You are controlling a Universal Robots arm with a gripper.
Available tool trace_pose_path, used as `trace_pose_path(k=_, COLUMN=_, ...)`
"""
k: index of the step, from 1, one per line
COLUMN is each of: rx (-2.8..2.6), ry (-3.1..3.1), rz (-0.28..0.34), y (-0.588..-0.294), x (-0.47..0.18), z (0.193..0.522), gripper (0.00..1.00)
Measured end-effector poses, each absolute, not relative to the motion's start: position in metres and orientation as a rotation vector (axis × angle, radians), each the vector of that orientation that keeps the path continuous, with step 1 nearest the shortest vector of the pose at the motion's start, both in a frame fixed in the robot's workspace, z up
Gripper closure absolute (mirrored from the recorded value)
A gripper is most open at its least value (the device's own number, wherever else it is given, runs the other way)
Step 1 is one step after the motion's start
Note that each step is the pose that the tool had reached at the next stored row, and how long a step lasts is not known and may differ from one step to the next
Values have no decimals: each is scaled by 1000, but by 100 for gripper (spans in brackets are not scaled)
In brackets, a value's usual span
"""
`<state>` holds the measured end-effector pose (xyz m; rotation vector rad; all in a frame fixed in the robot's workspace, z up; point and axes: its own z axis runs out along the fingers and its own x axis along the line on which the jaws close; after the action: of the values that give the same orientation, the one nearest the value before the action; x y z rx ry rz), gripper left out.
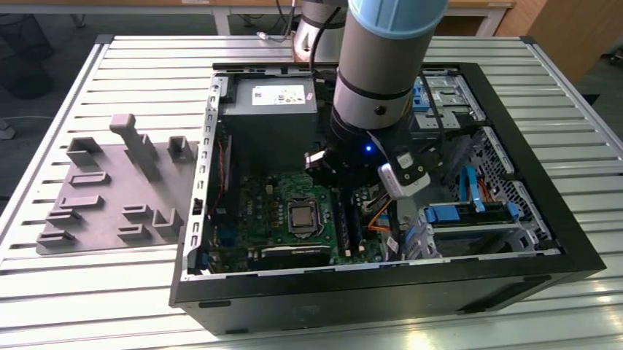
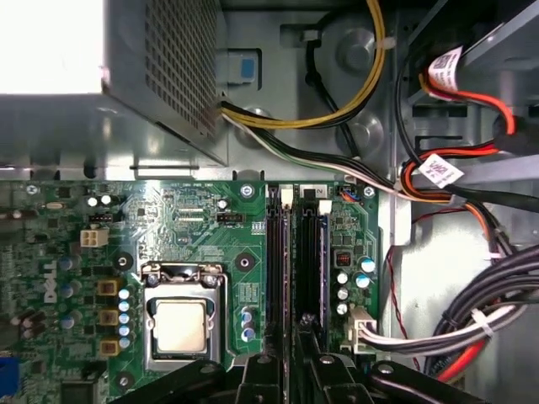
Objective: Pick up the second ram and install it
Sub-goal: 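Insert the second ram into the second slot, then press down the second ram until it locks into place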
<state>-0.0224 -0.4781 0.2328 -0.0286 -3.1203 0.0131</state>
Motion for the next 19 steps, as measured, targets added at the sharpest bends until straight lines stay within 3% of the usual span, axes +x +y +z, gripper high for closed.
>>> trace_pose_path(k=4, rx=-29, ry=-3120, rz=13, y=-478, x=-22, z=233, gripper=89)
trace_pose_path(k=19, rx=-29, ry=-3120, rz=15, y=-478, x=-22, z=216, gripper=89)
